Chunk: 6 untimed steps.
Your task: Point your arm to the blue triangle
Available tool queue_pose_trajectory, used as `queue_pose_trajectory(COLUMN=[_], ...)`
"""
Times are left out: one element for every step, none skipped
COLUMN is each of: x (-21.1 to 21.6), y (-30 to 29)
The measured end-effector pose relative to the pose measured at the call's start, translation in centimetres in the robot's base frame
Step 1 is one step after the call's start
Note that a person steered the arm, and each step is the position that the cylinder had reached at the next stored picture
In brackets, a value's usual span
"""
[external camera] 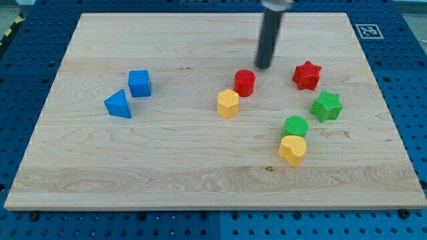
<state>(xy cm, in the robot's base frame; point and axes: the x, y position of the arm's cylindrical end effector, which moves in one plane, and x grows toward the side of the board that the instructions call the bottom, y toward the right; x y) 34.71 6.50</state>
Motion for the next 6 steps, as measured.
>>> queue_pose_trajectory(x=[-1.0, -1.2, -1.2, -0.6, 1.4, 4.9], y=[-7.2, -14.2, -20.9, -26.2, -28.4, -27.3])
